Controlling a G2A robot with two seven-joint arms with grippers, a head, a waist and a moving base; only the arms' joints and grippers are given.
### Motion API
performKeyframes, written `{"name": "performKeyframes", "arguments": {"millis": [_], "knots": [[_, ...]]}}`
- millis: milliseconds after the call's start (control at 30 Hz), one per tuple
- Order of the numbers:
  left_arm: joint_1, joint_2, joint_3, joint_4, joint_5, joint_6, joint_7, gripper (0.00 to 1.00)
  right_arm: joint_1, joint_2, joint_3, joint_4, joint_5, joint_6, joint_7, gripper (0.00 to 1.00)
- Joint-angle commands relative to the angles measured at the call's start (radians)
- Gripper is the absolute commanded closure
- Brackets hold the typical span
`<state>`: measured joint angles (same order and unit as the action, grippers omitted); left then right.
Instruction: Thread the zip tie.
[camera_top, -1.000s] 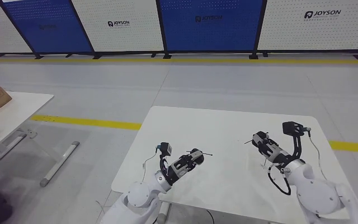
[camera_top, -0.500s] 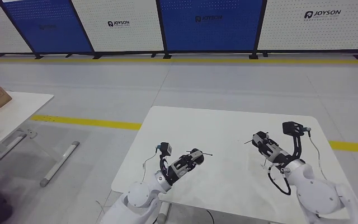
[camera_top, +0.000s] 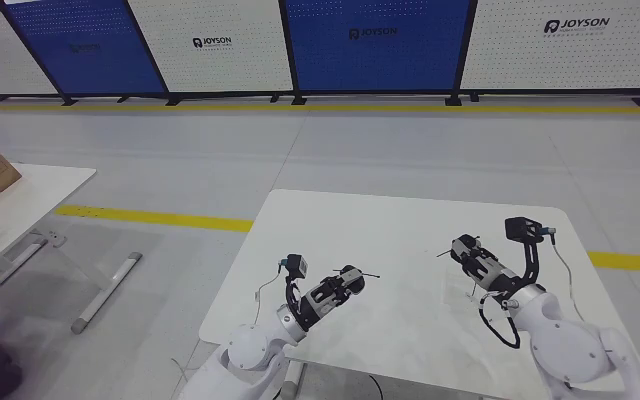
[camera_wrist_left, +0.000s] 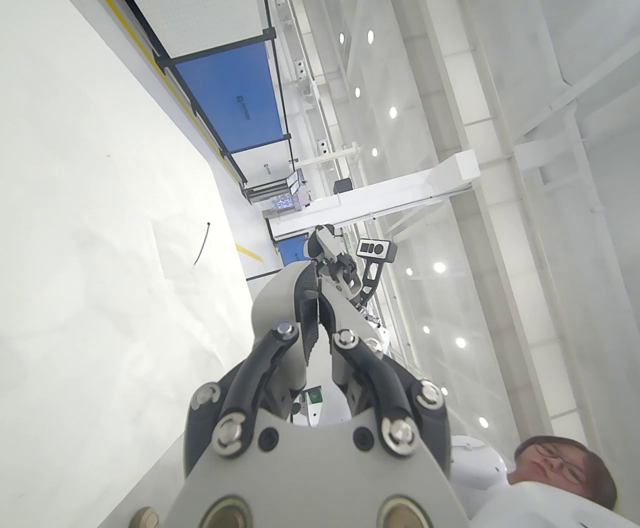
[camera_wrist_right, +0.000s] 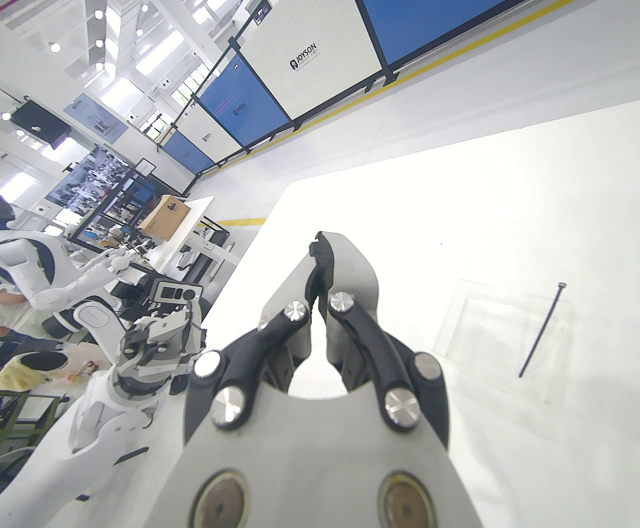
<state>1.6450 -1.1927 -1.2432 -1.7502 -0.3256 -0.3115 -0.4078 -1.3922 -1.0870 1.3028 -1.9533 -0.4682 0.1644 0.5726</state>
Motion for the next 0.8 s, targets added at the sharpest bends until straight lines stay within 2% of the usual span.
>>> {"name": "performKeyframes", "arguments": {"millis": [0, 100, 233, 300, 633, 767], "knots": [[-0.008, -0.002, 0.002, 0.002, 0.041, 0.002, 0.057, 1.00, 0.000, 0.000, 0.000, 0.000, 0.000, 0.000, 0.000, 1.00], [-0.017, -0.005, 0.015, 0.006, 0.123, -0.004, 0.132, 1.00, 0.000, 0.000, 0.000, 0.000, 0.000, 0.000, 0.000, 1.00], [-0.042, -0.010, 0.039, 0.031, 0.227, 0.015, 0.218, 1.00, 0.000, 0.000, 0.000, 0.000, 0.000, 0.000, 0.000, 1.00], [-0.059, -0.015, 0.056, 0.048, 0.243, 0.026, 0.251, 1.00, 0.000, 0.000, 0.000, 0.000, 0.000, 0.000, 0.000, 1.00], [-0.062, -0.015, 0.058, 0.051, 0.246, 0.028, 0.257, 1.00, 0.000, 0.000, 0.000, 0.000, 0.000, 0.000, 0.000, 1.00], [-0.062, -0.015, 0.058, 0.051, 0.246, 0.028, 0.257, 1.00, -0.009, -0.007, -0.029, -0.021, 0.011, -0.028, -0.062, 1.00]]}}
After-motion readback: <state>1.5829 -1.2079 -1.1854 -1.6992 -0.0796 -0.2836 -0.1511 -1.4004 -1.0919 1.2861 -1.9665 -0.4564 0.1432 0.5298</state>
